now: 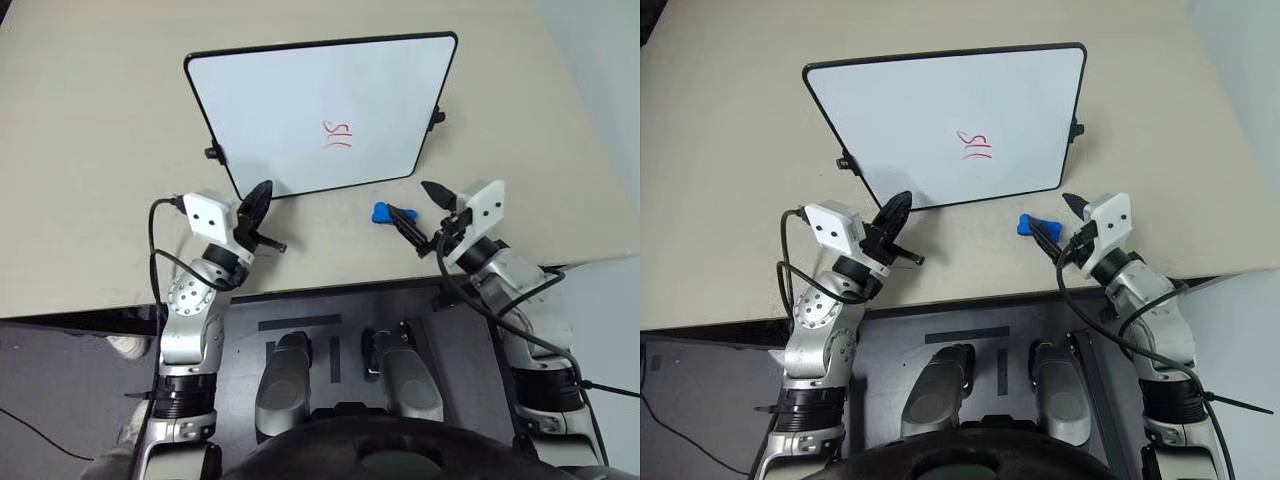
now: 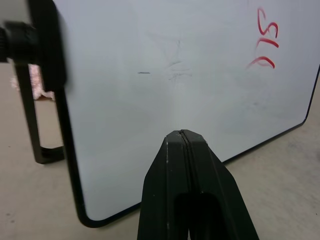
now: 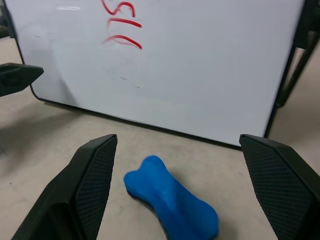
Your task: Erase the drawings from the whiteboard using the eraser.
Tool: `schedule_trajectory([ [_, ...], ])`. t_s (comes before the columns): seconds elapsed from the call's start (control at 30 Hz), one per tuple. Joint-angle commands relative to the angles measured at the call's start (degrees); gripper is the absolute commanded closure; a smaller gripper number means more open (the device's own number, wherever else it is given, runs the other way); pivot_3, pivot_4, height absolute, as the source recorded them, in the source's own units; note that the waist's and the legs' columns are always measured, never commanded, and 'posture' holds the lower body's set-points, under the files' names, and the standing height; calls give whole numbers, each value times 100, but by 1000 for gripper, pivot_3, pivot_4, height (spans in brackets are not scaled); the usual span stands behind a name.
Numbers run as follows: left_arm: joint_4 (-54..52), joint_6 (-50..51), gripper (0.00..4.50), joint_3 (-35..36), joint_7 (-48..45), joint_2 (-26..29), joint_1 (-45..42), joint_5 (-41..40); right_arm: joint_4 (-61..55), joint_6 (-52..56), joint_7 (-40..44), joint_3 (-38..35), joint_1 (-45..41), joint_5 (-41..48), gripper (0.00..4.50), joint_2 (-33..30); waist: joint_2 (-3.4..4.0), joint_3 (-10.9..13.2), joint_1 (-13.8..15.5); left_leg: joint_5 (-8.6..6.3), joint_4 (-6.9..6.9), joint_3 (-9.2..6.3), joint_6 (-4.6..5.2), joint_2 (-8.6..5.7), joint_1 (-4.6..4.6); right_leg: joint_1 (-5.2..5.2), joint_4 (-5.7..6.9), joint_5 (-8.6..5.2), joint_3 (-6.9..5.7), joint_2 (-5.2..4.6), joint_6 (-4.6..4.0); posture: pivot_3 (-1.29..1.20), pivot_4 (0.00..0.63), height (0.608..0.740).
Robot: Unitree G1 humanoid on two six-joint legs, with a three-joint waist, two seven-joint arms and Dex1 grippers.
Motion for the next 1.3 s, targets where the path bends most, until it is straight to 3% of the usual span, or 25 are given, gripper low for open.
schedule_trajectory([
  [0.03,-250,18,4500,38,-18,54,-85,-43,-131,-124,62,32,-29,6,373,4,0,0,5,0,0,-1,0,0,0,0,0,1,0,0,-2,0,150,740],
  [0.17,-222,4,4500,-25,-35,32,-97,-40,-260,-43,80,79,27,-22,373,-63,0,0,4,0,0,-1,0,0,0,0,0,3,0,0,-5,0,150,740],
  [0.67,-241,-388,4500,-16,255,-305,297,172,-576,873,1329,593,-353,135,373,-1451,-2,-1,4,1,0,7,-1,-18,1,9,-1,-32,-1,6,53,0,150,740],
  [1.3,-143,-584,4500,-239,369,-605,423,297,897,293,1729,985,-1017,-652,373,-1518,-3,-1,24,6,2,1,5,-15,3,11,2,-3,0,4,6,0,150,740],
])
